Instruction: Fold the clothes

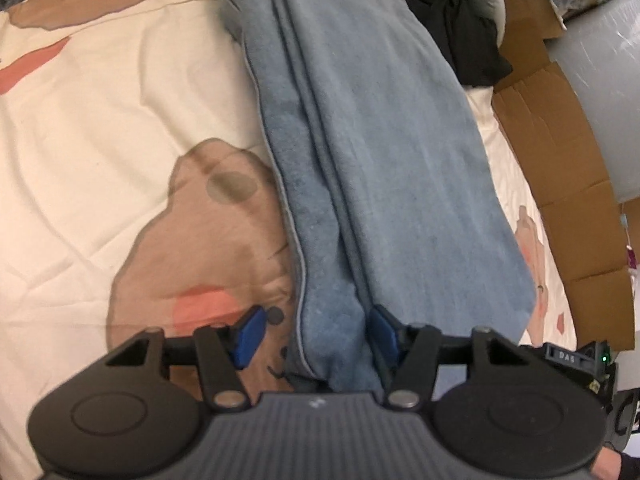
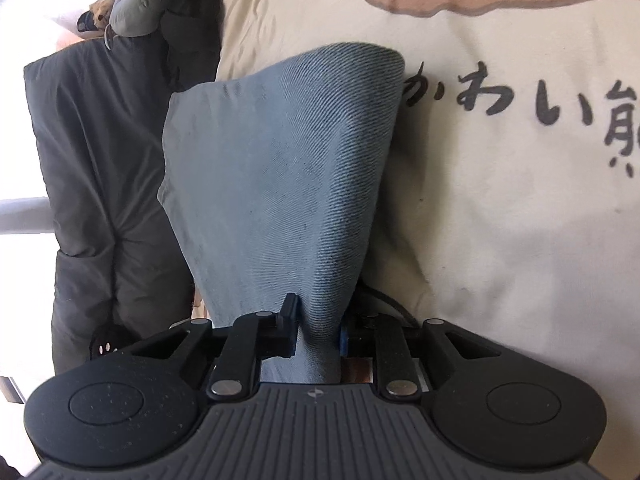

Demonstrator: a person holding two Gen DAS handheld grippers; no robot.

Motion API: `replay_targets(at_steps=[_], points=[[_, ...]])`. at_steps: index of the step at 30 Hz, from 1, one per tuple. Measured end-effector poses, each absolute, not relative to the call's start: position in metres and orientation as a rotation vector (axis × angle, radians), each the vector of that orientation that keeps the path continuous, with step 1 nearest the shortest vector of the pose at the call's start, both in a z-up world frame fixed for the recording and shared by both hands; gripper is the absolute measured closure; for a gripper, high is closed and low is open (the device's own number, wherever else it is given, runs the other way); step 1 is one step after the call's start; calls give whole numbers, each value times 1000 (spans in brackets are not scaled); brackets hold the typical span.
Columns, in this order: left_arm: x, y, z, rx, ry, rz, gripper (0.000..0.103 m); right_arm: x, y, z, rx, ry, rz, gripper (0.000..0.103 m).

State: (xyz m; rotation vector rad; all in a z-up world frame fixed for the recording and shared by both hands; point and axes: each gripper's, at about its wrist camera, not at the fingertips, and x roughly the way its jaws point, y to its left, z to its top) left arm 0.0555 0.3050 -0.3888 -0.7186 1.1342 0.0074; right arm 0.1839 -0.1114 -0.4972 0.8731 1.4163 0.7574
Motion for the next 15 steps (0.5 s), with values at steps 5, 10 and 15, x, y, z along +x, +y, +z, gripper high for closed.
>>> replay_targets(at_steps=[5,10,15], points=[[62,303,-387,-716,1148,-12,55,186,-113,-485,872,1389,807,93],[62,302,-390,-701,1168,-32,54,190,-111,-475,888,1377,832,91],[68,299,-392,-703,1171,-30,53,187,-105,-493,857,1453,797,81]])
